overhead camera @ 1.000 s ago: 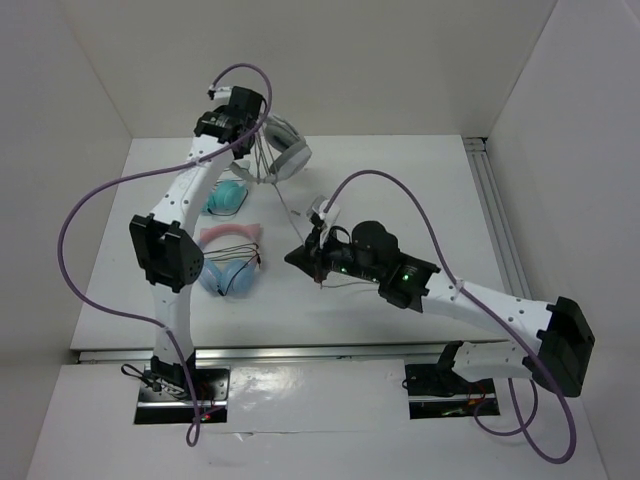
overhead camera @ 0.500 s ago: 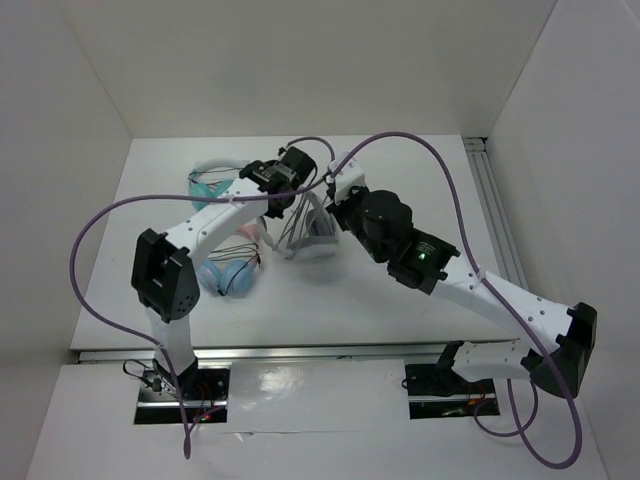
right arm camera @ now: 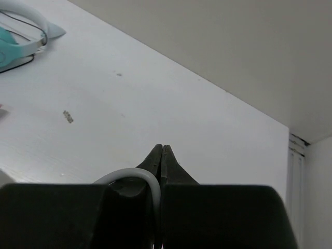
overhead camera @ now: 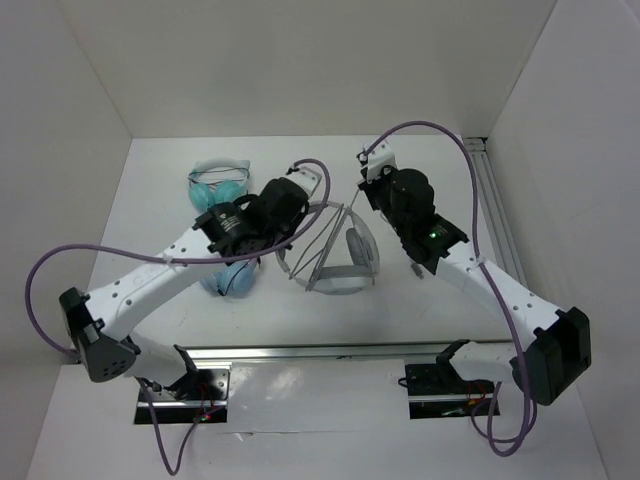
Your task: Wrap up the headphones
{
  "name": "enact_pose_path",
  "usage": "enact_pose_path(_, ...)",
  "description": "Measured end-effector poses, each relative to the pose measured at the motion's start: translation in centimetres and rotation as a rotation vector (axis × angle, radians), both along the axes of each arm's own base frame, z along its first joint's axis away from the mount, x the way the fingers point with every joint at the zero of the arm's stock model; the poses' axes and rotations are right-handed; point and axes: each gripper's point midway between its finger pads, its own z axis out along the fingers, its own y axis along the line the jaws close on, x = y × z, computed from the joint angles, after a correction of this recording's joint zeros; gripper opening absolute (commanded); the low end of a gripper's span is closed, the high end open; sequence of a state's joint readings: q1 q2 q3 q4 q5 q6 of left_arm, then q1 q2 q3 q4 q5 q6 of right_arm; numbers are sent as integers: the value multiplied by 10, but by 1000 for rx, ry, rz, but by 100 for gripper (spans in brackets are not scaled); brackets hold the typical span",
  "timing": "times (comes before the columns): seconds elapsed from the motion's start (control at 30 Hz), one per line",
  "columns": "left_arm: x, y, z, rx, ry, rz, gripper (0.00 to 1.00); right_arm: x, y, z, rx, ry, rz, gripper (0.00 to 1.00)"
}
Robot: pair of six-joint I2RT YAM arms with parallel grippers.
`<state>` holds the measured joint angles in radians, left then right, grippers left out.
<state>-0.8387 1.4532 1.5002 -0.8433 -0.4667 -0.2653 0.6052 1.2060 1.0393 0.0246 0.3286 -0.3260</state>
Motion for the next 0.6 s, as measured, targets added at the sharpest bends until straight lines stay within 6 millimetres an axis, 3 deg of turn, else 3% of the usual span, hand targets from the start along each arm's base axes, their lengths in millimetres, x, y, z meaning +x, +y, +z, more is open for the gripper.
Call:
enact_pose_path(0.1,-10,-8,26,-82,-58,-42,0,11,8,-10,13,34,84,1)
enact_pose_path(0.27,-15,-5,52,-114,-95,-56,0,22,29,-16,50,85,275,9)
enact_pose_path(0.37,-23,-7,70,-118,-99,-108,0,19,38,-12,100,93,386,16)
enact_pose_path(0.47,-44,-16,98,-154,-113,-215,0,17,51,-7,171,85,483,23)
enact_pose_path(0.6,-63,-23,138,-245,-172,-300,0,7,75,-20,280,114,614,29)
